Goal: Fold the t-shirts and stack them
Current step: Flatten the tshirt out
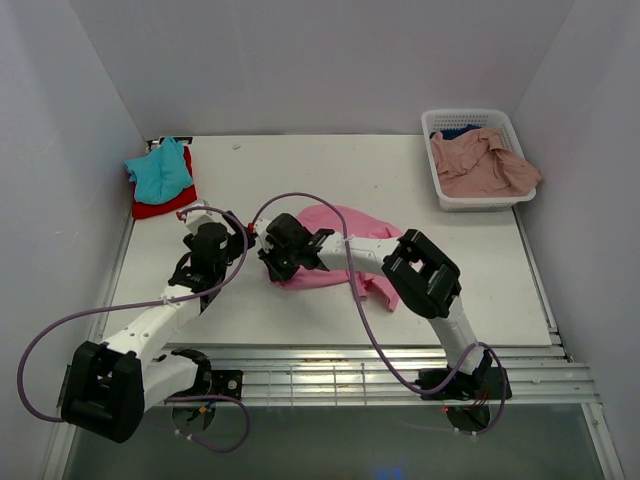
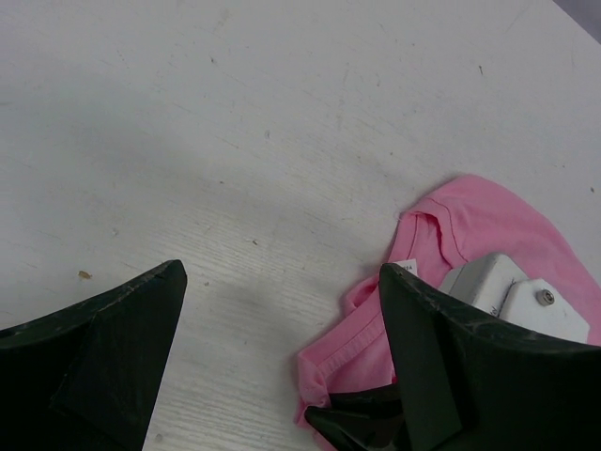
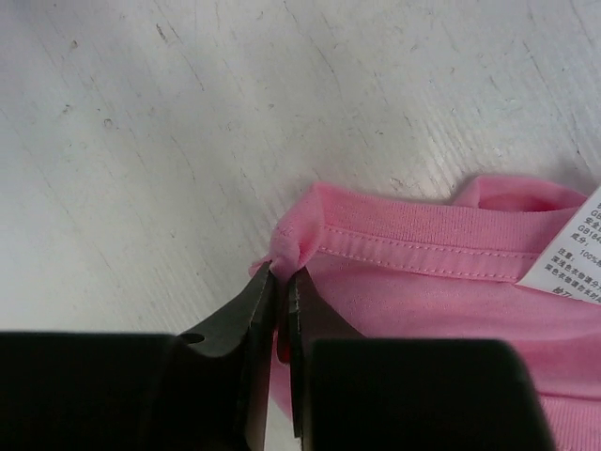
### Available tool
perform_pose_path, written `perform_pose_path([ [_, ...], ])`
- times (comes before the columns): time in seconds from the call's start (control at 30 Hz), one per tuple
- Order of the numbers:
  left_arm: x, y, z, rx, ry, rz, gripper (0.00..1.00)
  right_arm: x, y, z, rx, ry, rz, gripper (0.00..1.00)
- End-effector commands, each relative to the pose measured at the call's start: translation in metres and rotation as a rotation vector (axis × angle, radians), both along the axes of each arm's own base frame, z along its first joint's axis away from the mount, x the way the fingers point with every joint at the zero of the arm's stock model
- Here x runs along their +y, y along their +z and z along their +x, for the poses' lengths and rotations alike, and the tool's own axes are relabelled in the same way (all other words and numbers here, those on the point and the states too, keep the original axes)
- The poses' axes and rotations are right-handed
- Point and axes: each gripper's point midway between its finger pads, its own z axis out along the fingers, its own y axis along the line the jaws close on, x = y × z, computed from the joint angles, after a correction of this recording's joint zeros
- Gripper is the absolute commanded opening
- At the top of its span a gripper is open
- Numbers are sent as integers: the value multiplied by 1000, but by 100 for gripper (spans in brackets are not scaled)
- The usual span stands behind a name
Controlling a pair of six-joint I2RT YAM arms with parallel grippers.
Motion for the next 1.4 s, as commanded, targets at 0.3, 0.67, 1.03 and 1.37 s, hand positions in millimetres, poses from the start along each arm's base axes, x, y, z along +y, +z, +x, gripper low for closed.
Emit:
perform_pose_path([
  [0.3,41,24,-19,-80,240,-17,94,-21,199,61,-400,-287,96,8],
  [0.67,72,51,-46,-217,412,-104,94,-102,427,87,-754,-590,337,8],
  [1.03,67,47,-43,-189,388,-103,94,-278,209,141,-478,-1037,-40,8],
  [1.37,45,36,-25,-158,267,-72,94,-387,134,81,-419,-1322,-453,8],
])
